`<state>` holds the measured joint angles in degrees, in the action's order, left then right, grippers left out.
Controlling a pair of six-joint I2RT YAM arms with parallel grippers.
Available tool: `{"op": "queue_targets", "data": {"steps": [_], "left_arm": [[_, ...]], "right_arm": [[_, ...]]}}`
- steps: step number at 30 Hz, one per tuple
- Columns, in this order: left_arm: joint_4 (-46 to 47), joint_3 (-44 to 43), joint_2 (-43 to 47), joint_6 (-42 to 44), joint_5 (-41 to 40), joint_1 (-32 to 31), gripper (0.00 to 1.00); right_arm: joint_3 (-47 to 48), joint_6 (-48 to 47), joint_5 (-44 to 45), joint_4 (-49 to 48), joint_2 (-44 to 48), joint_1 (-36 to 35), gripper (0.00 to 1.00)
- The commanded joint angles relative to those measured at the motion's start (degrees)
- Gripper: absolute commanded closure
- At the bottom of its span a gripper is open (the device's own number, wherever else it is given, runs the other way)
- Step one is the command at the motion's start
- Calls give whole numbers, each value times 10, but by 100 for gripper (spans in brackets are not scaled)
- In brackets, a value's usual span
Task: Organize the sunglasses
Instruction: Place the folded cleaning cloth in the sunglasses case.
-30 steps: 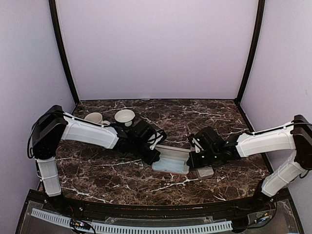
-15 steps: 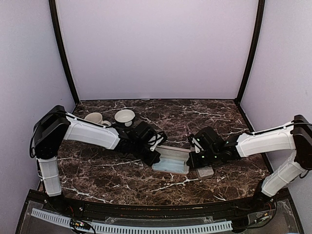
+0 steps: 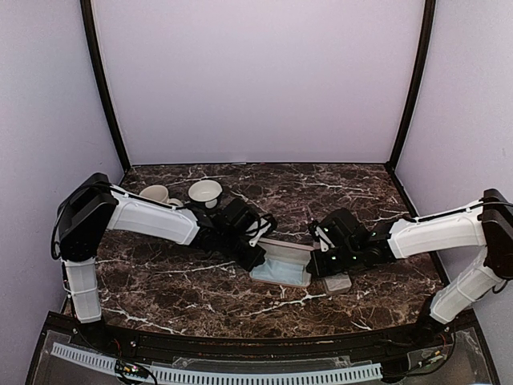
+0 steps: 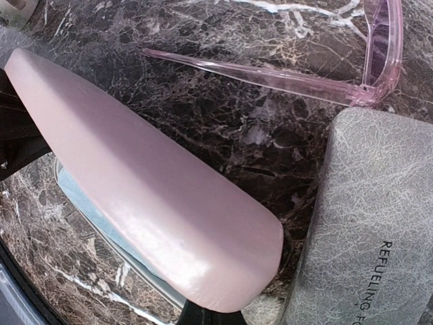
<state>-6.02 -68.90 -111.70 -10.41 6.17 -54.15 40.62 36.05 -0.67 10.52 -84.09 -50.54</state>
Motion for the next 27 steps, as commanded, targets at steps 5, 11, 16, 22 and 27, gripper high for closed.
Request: {"op": "queue_targets", "data": {"steps": [5,11,16,22,27], "left_arm": [[-19,-9,20,11,-22,2,87],[-32,-3,48,9,-23,1,75],[-36,12,75,7,-30,1,69],[-42,34,104,7,-56,1,65],[-41,54,121,-4,-57,1,58]], "right_arm": [[12,-4,-6,-11,7,5,100],[15,-6,-4,-6,14,5,99],[15,-11,5,12,41,5,91],[22,-18,16,44,84,5,76],[31,-19,31,69,112,5,70]]}}
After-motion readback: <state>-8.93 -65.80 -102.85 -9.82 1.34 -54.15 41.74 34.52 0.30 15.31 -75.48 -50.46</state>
